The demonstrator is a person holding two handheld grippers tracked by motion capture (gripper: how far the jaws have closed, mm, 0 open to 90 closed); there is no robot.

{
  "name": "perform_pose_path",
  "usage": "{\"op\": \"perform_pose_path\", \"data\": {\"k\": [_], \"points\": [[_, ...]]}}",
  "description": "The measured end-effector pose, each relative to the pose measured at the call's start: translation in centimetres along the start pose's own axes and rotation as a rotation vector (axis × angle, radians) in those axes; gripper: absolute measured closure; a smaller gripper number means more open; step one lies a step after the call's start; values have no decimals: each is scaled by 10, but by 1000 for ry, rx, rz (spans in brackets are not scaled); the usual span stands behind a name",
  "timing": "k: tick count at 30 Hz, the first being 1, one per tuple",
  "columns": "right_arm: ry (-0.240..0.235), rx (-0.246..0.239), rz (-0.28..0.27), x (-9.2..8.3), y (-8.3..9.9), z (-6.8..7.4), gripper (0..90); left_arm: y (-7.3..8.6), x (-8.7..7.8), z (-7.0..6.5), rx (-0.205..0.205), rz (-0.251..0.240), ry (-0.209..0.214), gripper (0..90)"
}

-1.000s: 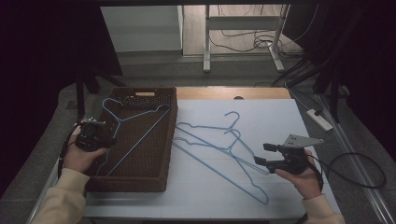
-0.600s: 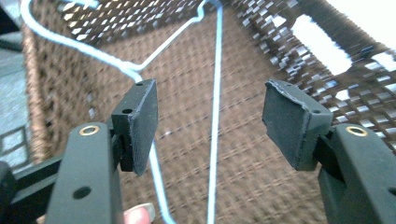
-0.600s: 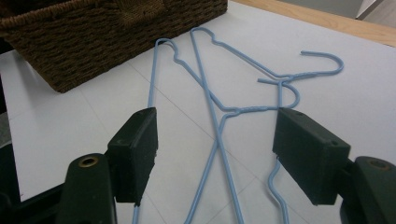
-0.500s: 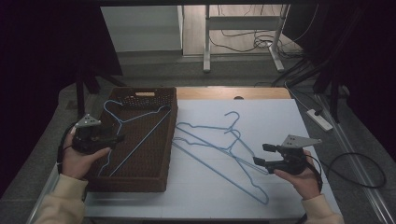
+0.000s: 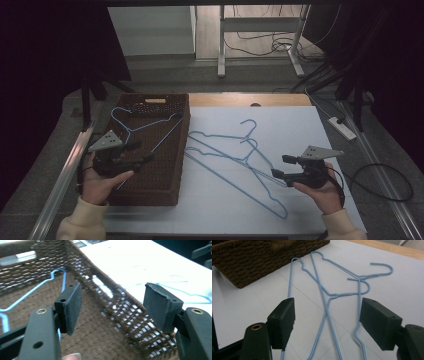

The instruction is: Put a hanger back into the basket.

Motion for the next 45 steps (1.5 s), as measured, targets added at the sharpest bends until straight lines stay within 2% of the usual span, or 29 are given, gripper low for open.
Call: {"op": "perform_pose_path", "data": {"k": [5, 9, 16, 27, 31, 36, 41, 42, 44, 45], "points": [[17, 10, 10, 1, 3, -1, 295, 2, 14, -11, 20, 24, 25, 310], [26, 14, 17, 2, 5, -1, 295, 4, 17, -16, 16, 21, 37, 309], [36, 11, 31, 4, 6, 0, 296, 5, 19, -27, 35, 13, 52, 310], [59, 20, 38, 4, 7, -3, 309, 8, 25, -34, 46, 23, 59, 305], [86, 25, 56, 5, 6, -4, 320, 8, 26, -36, 50, 27, 63, 296], [97, 33, 68, 7, 4, -6, 325, 8, 26, -36, 49, 26, 64, 293], [113, 57, 94, 11, -1, -11, 326, 7, 24, -37, 51, 25, 65, 291], [123, 74, 124, 16, -5, -15, 326, 7, 24, -37, 51, 24, 66, 291], [122, 78, 135, 19, -7, -16, 328, 6, 24, -37, 51, 23, 66, 290], [132, 88, 171, 27, -13, -21, 332, 6, 24, -37, 51, 21, 67, 290]]}}
Point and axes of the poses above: each handheld gripper's, and its own axes: x roughly forward along the jaws, y roughly out of its underside, z roughly to its left, the point moved 1 cm from there along x, roughly forward along the jaws, and after that the axes turned 2 degrees about -y, right-handed, at the moved point
